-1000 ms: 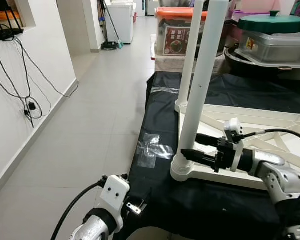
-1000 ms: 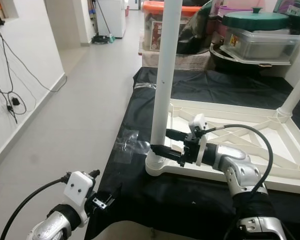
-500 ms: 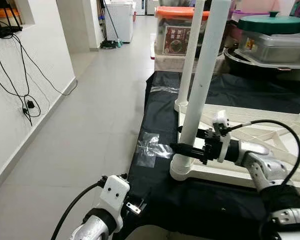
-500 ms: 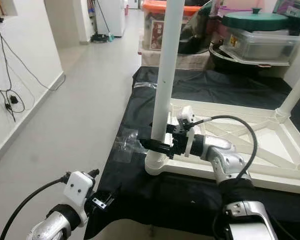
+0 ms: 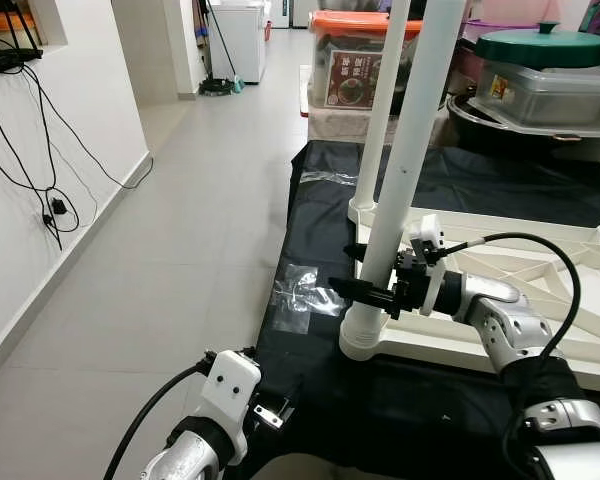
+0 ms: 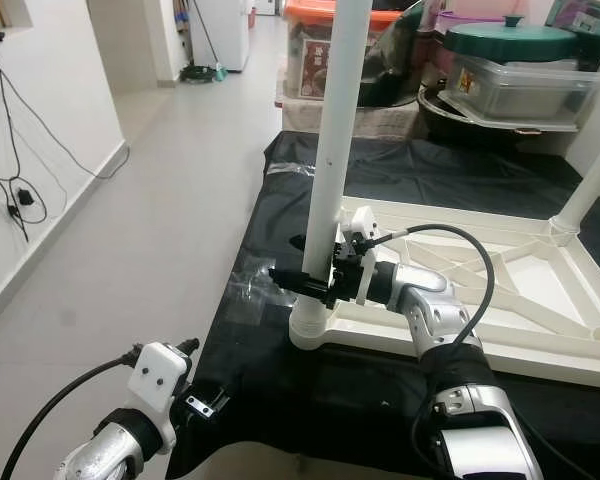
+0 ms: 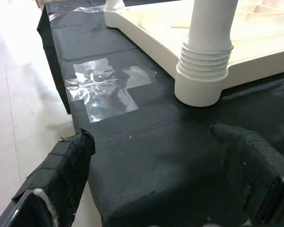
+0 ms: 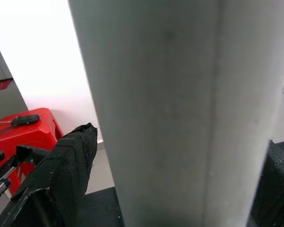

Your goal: Building children table

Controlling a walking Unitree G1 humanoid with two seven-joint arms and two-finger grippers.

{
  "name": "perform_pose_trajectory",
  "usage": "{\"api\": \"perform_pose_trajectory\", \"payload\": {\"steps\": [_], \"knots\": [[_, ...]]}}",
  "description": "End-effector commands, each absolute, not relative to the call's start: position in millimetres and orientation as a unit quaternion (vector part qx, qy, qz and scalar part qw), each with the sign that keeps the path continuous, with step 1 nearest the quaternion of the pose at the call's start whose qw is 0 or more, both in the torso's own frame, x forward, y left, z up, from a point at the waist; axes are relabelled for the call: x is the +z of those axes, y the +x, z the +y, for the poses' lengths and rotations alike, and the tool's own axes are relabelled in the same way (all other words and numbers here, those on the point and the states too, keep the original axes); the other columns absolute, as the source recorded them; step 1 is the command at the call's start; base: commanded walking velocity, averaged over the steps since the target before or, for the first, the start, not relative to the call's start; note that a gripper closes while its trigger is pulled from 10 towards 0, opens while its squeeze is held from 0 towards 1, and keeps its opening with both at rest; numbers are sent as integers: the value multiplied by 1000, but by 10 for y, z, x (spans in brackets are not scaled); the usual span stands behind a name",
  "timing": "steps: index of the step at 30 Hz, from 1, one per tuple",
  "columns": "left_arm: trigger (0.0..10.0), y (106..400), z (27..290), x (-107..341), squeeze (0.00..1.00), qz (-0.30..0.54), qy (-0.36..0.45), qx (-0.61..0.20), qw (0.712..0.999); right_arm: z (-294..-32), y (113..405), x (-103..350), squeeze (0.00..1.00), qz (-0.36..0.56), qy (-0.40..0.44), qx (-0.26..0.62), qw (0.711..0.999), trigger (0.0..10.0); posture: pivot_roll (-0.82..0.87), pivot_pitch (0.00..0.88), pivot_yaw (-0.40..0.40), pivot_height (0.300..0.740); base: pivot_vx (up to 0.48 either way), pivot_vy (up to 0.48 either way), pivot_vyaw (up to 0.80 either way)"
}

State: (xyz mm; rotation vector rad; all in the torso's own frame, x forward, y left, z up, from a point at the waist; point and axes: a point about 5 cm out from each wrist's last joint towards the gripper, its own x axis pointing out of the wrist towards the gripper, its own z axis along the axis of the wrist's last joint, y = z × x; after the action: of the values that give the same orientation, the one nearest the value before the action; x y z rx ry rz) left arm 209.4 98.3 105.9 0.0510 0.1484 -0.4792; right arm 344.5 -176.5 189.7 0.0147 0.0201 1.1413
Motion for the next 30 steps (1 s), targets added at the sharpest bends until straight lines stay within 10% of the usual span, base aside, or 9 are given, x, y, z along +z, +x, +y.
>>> {"api": "perform_pose_trajectory", "payload": {"steps": [1,30], "knots": [[10000,2085,987,1032,0,81,27,-236,968,-1729,3465,1922,0,5,-1,544,839,10000,94,29,-52,740,0,0,0],[10000,2095,998,1022,0,85,31,-238,967,-1809,3462,1943,0,-18,-4,534,846,10000,92,25,-43,740,0,0,0]]}}
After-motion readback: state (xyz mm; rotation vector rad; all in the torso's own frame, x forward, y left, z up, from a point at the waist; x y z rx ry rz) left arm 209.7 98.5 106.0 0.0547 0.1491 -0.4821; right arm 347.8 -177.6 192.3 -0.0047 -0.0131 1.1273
